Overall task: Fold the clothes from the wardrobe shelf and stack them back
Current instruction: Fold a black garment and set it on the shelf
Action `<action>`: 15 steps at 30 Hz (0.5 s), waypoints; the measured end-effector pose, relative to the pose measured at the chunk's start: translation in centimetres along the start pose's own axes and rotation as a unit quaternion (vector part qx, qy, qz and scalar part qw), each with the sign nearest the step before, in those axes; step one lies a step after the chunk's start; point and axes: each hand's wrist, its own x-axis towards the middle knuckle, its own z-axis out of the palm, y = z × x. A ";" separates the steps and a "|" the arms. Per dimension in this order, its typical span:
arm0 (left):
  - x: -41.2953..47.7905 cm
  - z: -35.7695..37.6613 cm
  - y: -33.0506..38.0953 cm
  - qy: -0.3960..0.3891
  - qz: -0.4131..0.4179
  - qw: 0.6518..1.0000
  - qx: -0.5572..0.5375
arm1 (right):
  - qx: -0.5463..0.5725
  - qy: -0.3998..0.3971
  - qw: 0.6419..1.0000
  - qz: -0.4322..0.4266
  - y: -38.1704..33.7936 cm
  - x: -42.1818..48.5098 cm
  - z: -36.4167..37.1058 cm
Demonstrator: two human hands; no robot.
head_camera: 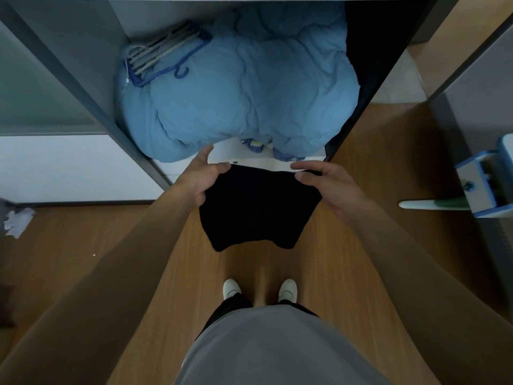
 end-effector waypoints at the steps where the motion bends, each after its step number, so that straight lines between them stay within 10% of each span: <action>1: 0.0 0.0 0.0 -0.005 0.013 1.000 0.015 | -0.029 -0.020 0.999 0.002 -0.3 -0.1 0.2; 7: -0.3 -0.3 1.0 -0.045 -0.050 0.998 0.004 | -0.269 -0.120 0.956 0.003 -1.3 -0.1 1.2; 15: 0.0 -1.1 1.4 -0.070 -0.042 0.993 0.086 | -0.448 -0.033 0.890 -0.075 -1.4 0.5 1.7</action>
